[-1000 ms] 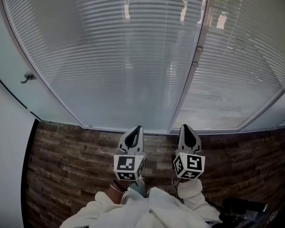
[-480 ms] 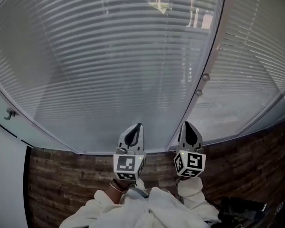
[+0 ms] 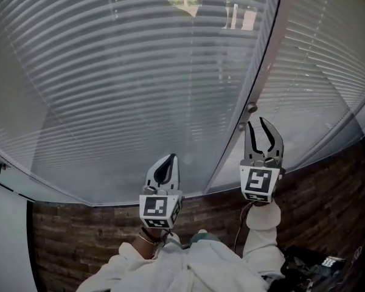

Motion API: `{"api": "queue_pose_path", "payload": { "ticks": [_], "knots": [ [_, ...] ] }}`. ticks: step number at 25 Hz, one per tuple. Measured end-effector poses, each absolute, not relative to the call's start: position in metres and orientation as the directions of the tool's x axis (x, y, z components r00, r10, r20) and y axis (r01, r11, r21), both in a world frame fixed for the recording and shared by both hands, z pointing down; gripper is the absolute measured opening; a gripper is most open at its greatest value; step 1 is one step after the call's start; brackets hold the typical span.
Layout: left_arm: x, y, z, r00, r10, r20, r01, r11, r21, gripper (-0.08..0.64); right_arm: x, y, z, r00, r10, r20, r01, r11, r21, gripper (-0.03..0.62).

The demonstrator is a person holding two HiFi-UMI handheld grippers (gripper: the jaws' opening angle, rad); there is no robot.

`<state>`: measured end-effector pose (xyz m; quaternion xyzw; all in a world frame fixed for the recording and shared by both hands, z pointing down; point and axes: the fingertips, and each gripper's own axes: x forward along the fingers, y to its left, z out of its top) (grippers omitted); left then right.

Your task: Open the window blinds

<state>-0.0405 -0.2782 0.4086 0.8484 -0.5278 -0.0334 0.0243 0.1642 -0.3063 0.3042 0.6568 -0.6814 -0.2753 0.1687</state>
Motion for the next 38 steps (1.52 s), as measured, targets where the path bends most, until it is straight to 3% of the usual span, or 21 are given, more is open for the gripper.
{"api": "queue_pose_path", "payload": {
  "ticks": [3,8,12,15,18,23,30,34,38],
  "knots": [
    [-0.029,-0.288,0.403,0.445,-0.895,-0.047,-0.891,-0.447,0.075,-0.002,0.164,-0.326,0.307,-0.019,-0.998,-0.052,-0.483,-0.036,0.875,0.114],
    [-0.012,-0.295,0.413,0.451,-0.892,-0.029,-0.885,-0.452,0.111,-0.002,0.164,-0.345,0.319,-0.023,-0.997,0.069,-0.18,0.072,0.981,0.13],
    [-0.002,-0.3,0.412,0.45,-0.892,-0.034,-0.885,-0.451,0.118,-0.002,0.165,-0.357,0.321,-0.016,-0.996,0.093,-0.023,0.093,0.995,0.135],
    [0.001,-0.3,0.412,0.448,-0.893,-0.035,-0.886,-0.449,0.114,-0.002,0.166,-0.358,0.319,0.008,-0.997,0.079,0.013,0.079,0.997,0.135],
    [-0.002,-0.301,0.415,0.437,-0.899,-0.03,-0.893,-0.437,0.105,-0.002,0.167,-0.358,0.317,0.011,-0.996,0.086,-0.075,0.085,0.994,0.133],
    [-0.013,-0.305,0.419,0.416,-0.909,-0.018,-0.903,-0.416,0.108,-0.002,0.169,-0.359,0.311,-0.011,-0.993,0.114,-0.479,0.106,0.872,0.132],
    [-0.013,-0.303,0.414,0.426,-0.904,-0.021,-0.899,-0.426,0.104,-0.002,0.175,-0.36,0.306,-0.078,-0.991,0.107,-0.905,0.116,0.41,0.132],
    [-0.011,-0.303,0.411,0.433,-0.901,-0.022,-0.896,-0.432,0.102,-0.002,0.184,-0.363,0.306,-0.162,-0.984,0.078,-0.987,0.162,-0.009,0.132],
    [-0.009,-0.299,0.412,0.446,-0.895,-0.024,-0.889,-0.446,0.104,-0.002,0.188,-0.362,0.305,-0.201,-0.98,0.01,-0.916,0.184,-0.357,0.132]
  ]
}}
